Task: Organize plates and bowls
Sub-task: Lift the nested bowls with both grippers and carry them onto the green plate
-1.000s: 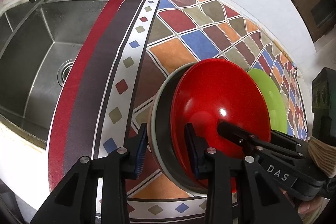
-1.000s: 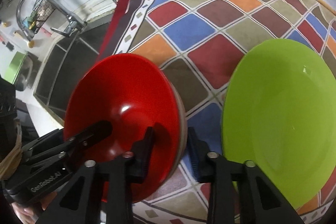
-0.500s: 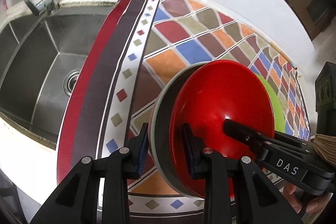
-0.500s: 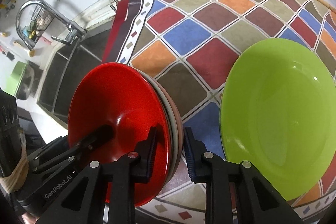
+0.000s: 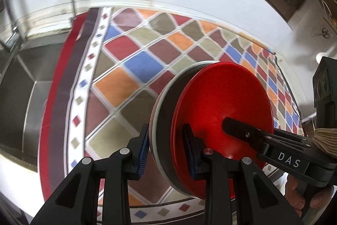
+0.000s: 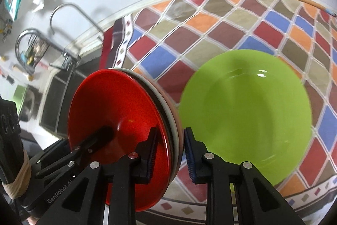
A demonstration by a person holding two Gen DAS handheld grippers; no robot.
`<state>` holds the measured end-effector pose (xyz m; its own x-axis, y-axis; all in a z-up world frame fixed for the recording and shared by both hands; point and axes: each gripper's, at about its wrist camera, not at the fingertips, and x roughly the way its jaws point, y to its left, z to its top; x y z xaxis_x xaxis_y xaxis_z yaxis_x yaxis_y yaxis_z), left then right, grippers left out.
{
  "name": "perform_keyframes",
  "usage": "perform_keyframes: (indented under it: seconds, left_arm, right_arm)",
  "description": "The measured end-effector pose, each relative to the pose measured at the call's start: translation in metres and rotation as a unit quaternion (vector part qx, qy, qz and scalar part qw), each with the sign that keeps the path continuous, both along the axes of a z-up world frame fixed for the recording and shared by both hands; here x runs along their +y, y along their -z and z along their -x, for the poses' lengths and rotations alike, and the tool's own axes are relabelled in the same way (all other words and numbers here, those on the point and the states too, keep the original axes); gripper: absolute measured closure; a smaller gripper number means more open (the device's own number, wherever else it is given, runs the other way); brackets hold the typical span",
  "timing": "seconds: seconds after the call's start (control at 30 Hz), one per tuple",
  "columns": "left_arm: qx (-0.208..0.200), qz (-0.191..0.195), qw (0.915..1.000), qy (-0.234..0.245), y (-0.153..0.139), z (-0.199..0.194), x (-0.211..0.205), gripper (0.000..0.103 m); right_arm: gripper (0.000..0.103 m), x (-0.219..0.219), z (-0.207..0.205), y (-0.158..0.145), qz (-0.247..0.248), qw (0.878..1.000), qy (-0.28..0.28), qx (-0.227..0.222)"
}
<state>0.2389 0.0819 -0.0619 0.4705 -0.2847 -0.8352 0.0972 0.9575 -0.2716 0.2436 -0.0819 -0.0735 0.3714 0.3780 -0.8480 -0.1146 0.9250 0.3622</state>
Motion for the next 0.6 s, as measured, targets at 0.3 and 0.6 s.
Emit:
perform_keyframes:
  seconds: [0.3,0.6]
  left_arm:
    - [0.001,0.004,0.9991,0.043,0.002,-0.014,-0.048,0.073]
    - [0.018,0.004,0.9975,0.068,0.011,-0.025,-0.085,0.073]
  right_arm:
    - [0.077,-0.049,0.002,-0.003,0.002,0.999,0.048,-0.003]
    - [0.077,-0.089,-0.002,0.008,0.002,0.997,0.082,0.011]
